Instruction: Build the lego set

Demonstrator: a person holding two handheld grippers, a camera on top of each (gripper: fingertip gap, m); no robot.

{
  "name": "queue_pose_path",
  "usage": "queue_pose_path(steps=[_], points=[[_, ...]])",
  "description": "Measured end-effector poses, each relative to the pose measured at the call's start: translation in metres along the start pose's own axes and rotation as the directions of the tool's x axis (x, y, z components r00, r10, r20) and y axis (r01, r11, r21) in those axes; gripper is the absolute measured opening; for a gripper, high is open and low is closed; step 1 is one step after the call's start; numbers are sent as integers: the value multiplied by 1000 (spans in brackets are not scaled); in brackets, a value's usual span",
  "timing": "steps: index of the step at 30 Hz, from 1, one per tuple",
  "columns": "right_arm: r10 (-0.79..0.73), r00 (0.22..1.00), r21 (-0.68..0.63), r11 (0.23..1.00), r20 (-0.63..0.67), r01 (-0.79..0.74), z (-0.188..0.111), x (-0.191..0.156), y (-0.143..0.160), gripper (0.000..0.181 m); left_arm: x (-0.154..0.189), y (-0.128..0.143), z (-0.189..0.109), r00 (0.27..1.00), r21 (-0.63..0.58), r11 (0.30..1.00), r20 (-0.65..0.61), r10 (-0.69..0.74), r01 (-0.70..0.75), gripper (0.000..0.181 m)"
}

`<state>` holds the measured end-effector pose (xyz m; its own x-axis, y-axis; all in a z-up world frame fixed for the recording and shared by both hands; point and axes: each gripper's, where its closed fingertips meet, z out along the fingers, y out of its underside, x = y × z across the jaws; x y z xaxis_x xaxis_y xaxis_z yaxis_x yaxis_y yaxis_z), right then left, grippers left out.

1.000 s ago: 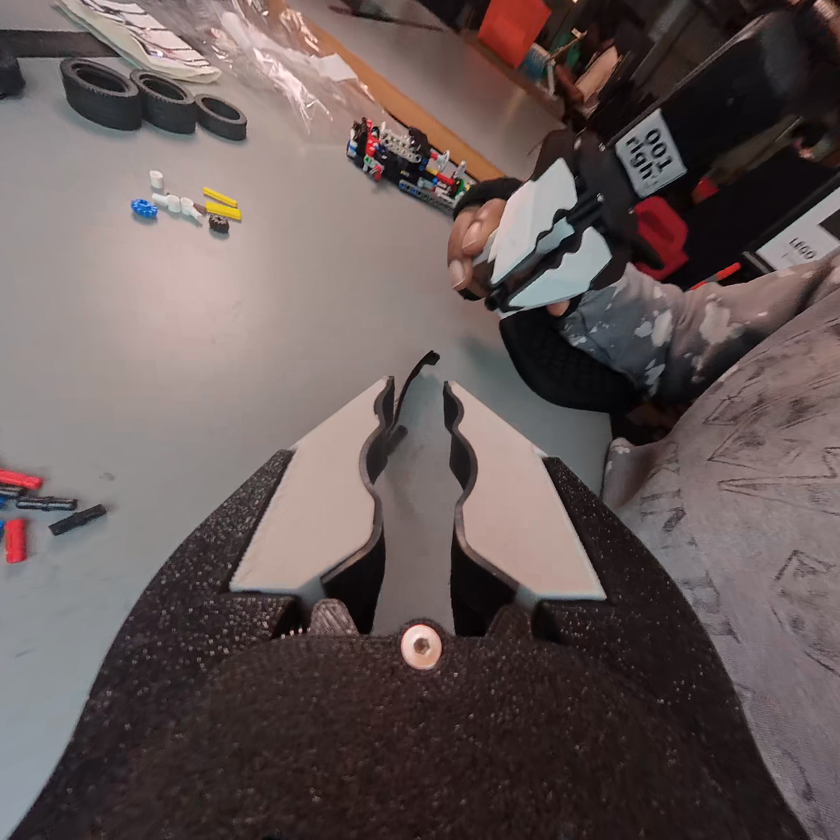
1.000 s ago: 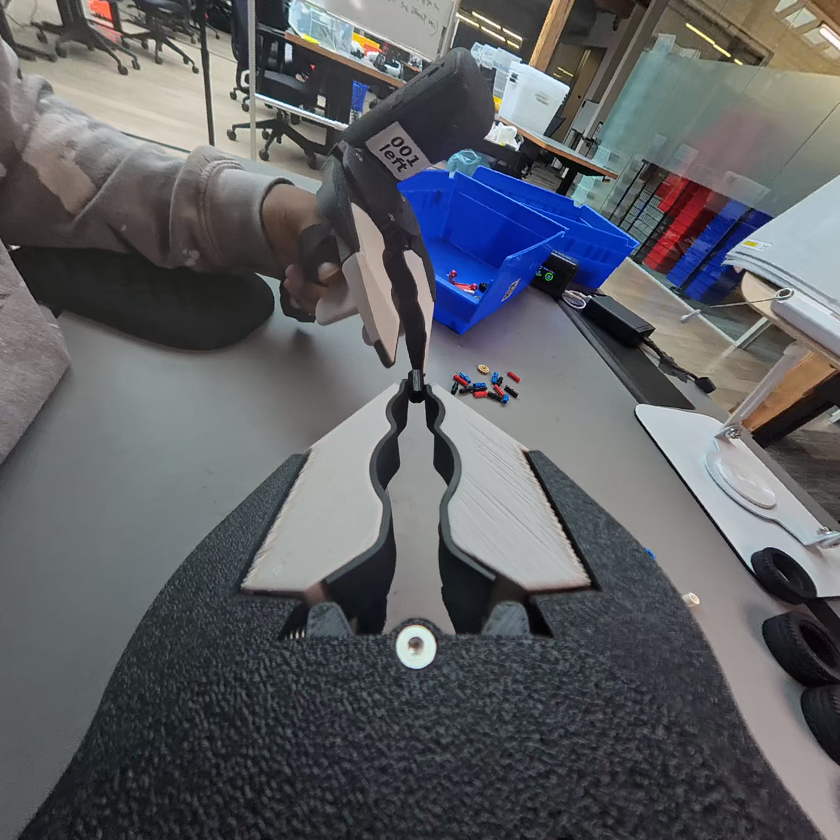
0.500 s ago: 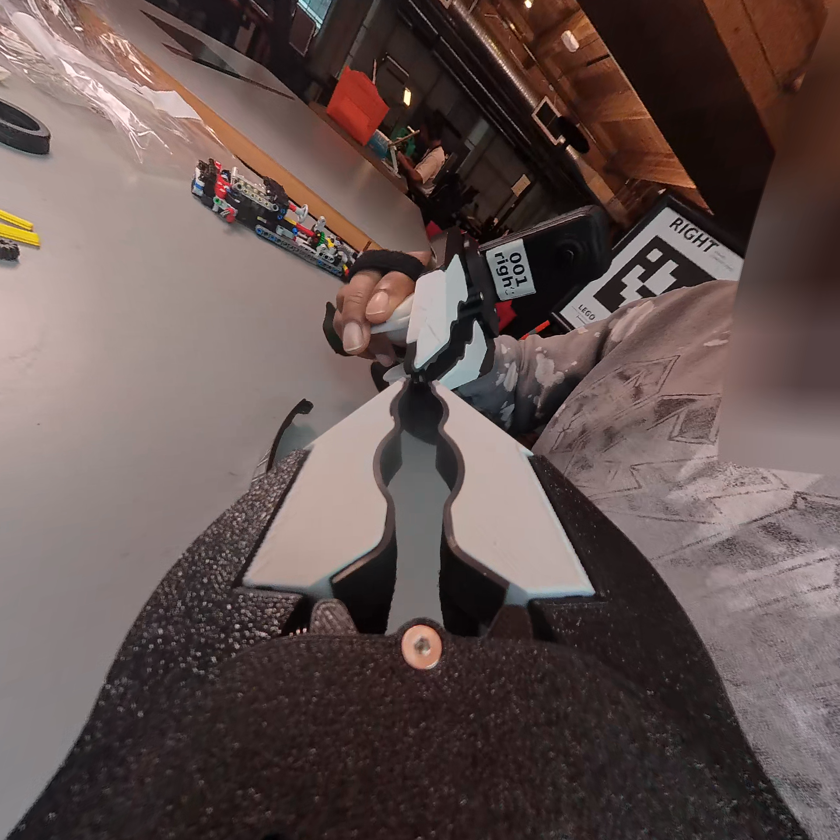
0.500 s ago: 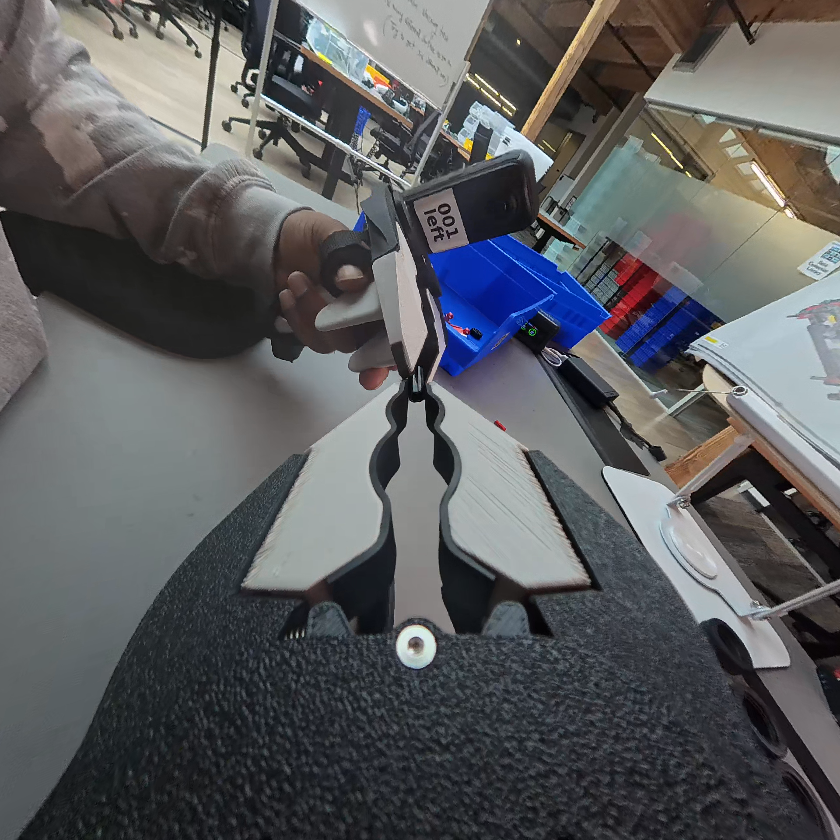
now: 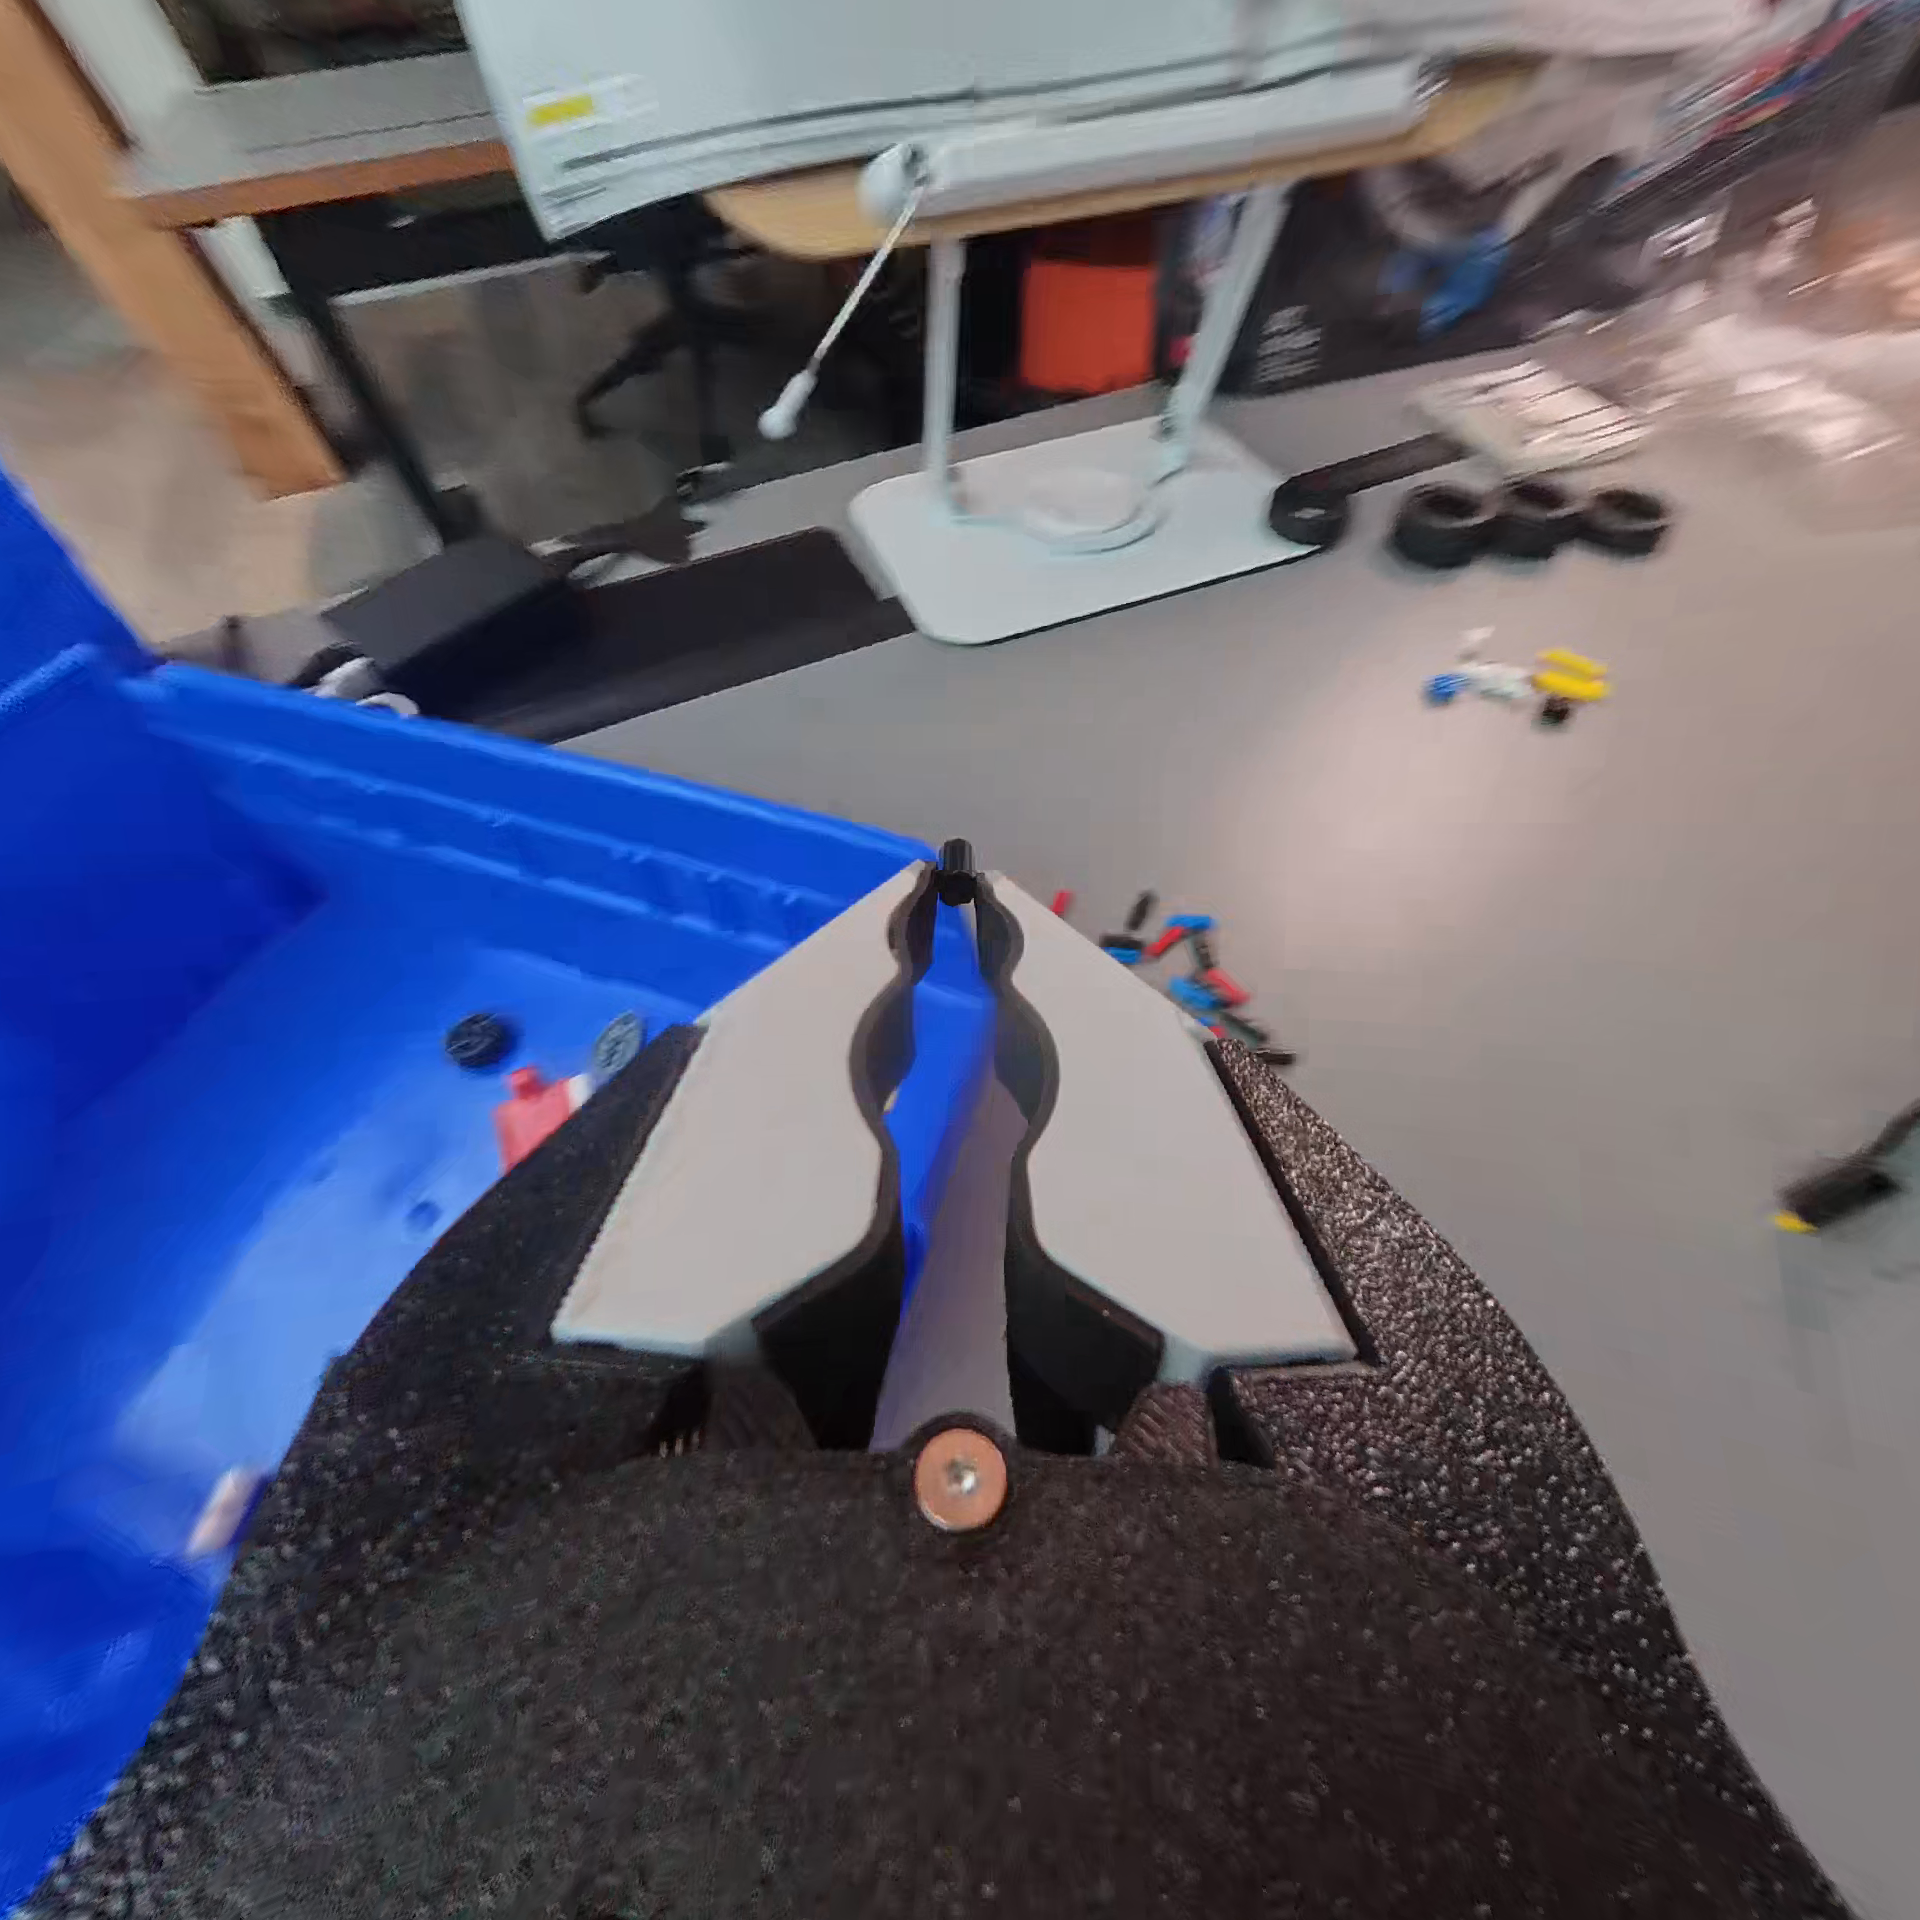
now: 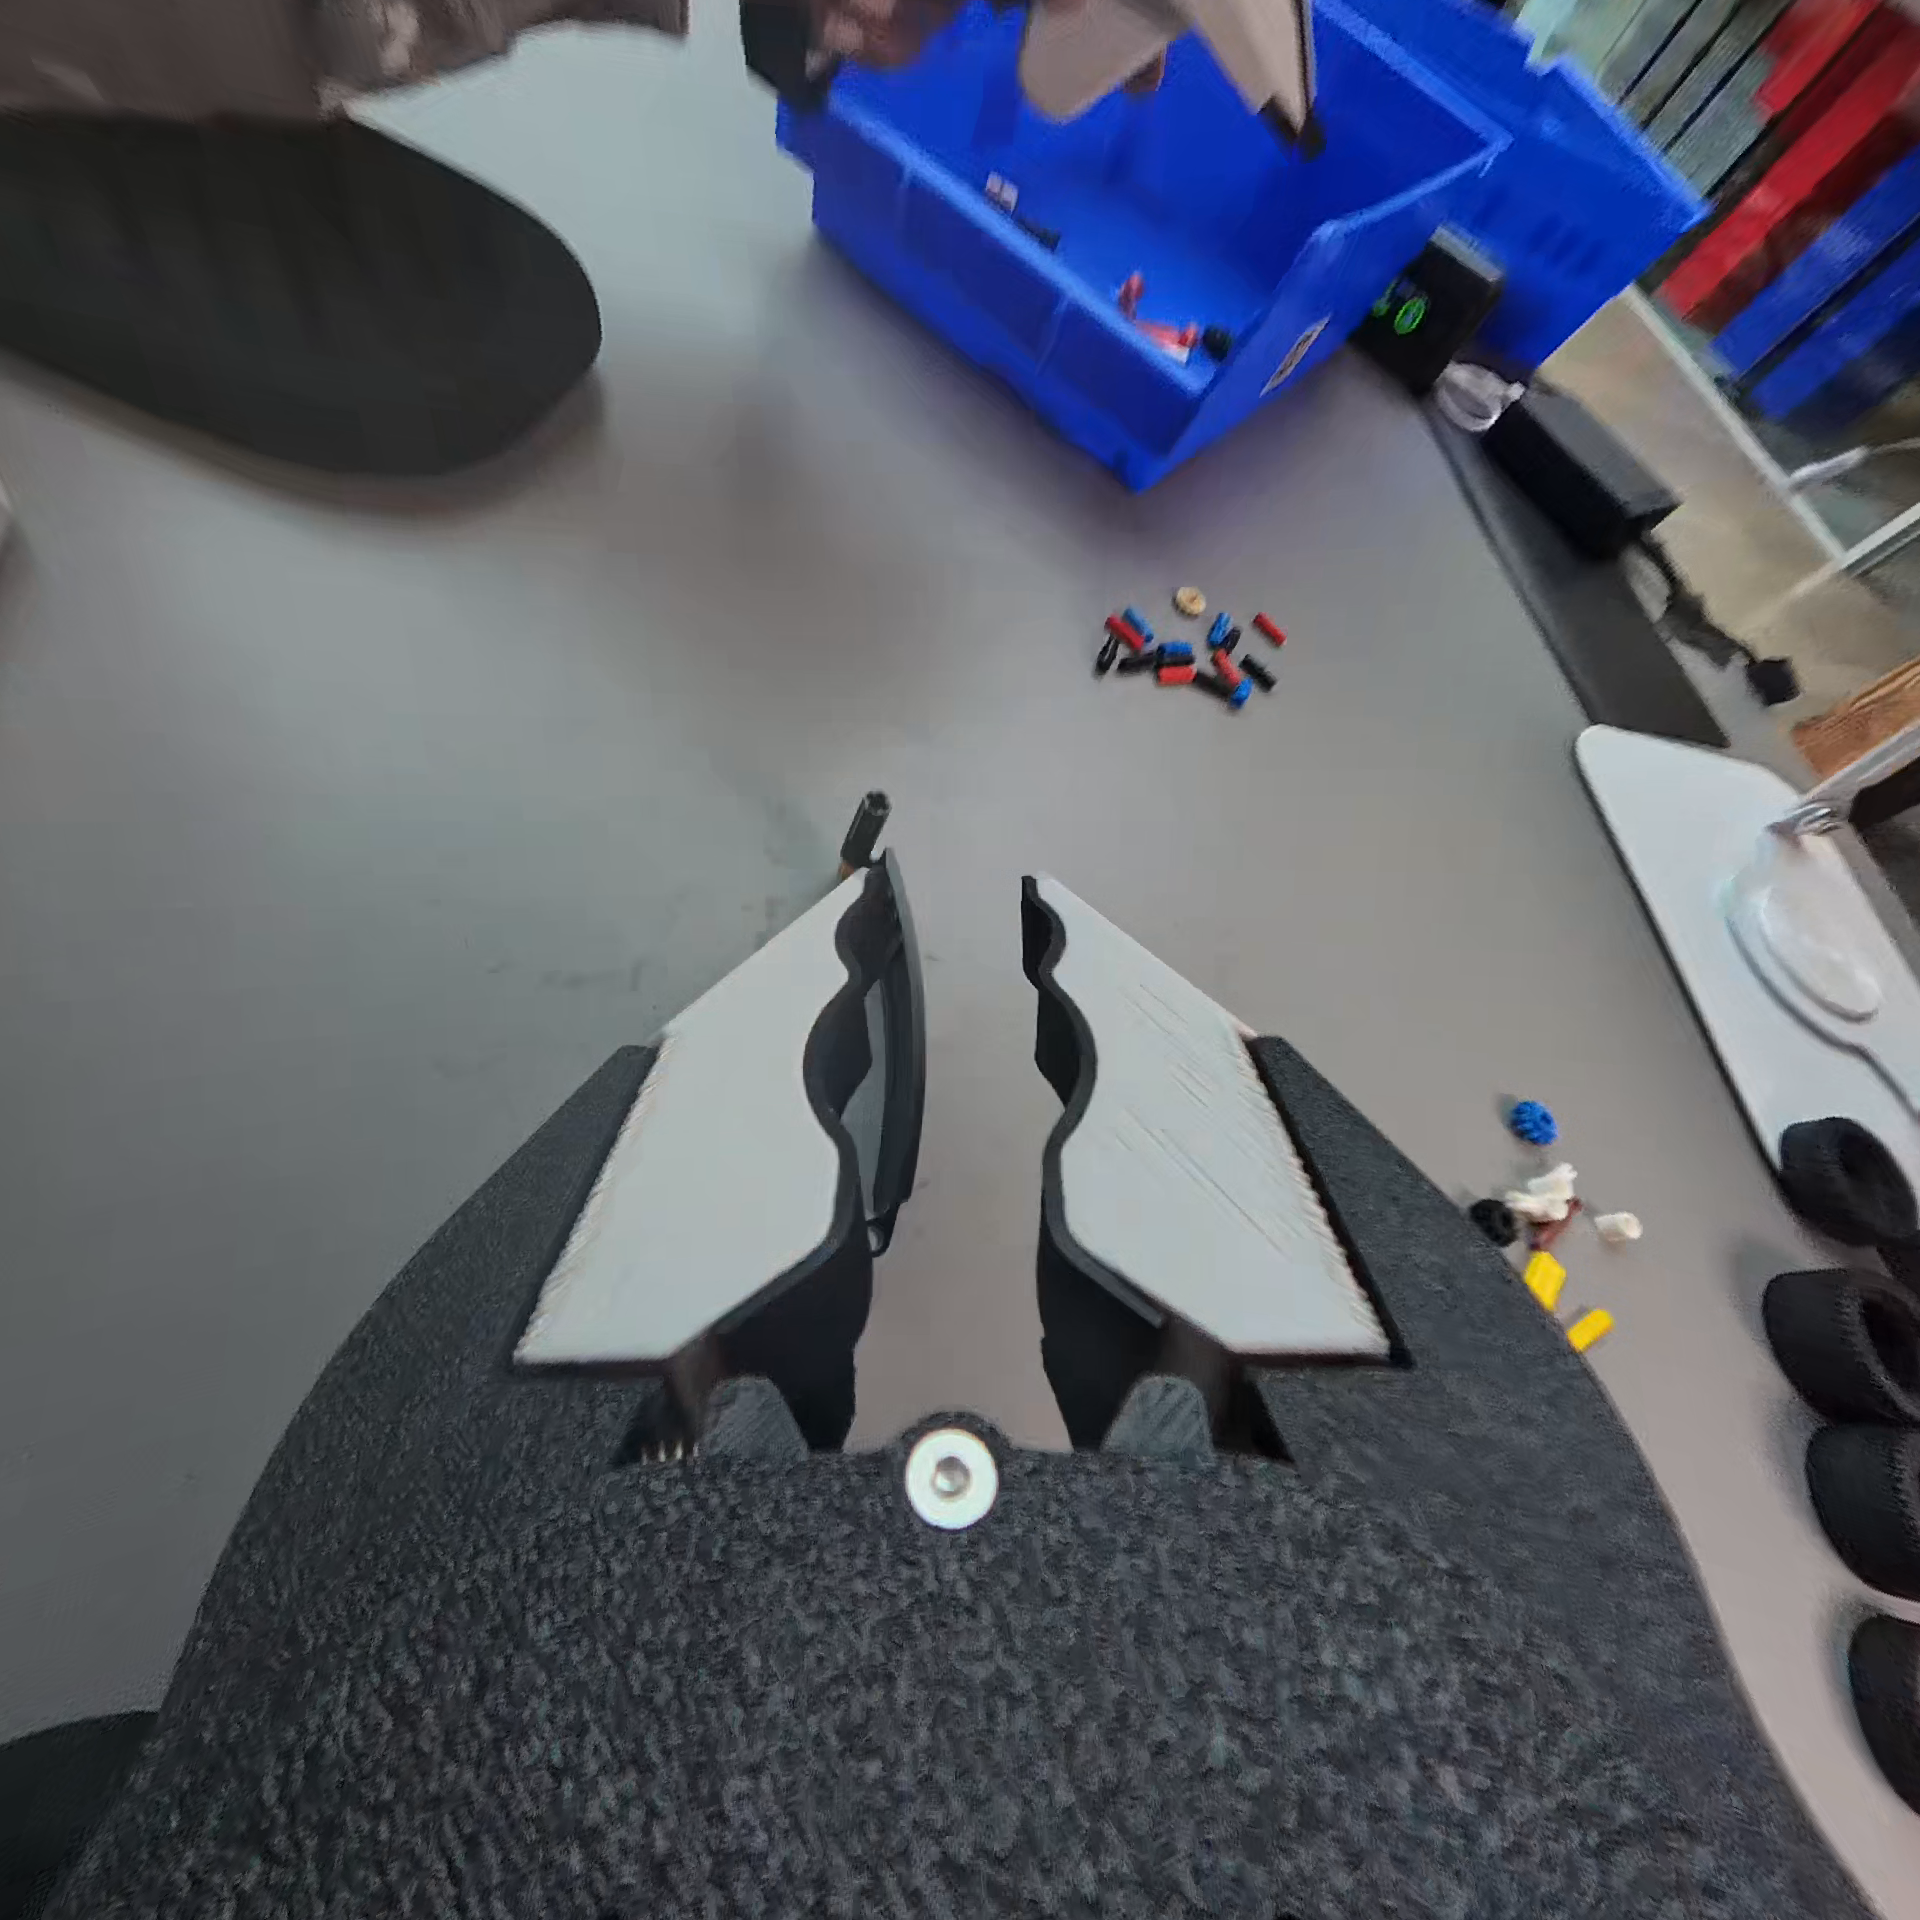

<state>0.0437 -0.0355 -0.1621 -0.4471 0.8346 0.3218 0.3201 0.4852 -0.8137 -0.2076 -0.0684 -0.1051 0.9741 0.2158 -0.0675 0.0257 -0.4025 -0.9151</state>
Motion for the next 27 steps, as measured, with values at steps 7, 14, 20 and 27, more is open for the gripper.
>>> queue_pose_path(steps=[7,14,20,27], points=[[2,999,-227,974,34,6,23,-7,45,13,-32,48,13,985,-201,980,168,30,4,32],[-42,993,82,995,-106,51,11,14,-7,0,114,-8,-19,817,97,990,-576,-31,106,36],[358,921,480,787,157,-388,-15,14,-69,0,209,-19,-51,598,220,974,-789,142,58,30],[437,861,476,718,261,-508,-12,10,-77,0,223,-38,-62,575,265,954,-806,140,139,5]])
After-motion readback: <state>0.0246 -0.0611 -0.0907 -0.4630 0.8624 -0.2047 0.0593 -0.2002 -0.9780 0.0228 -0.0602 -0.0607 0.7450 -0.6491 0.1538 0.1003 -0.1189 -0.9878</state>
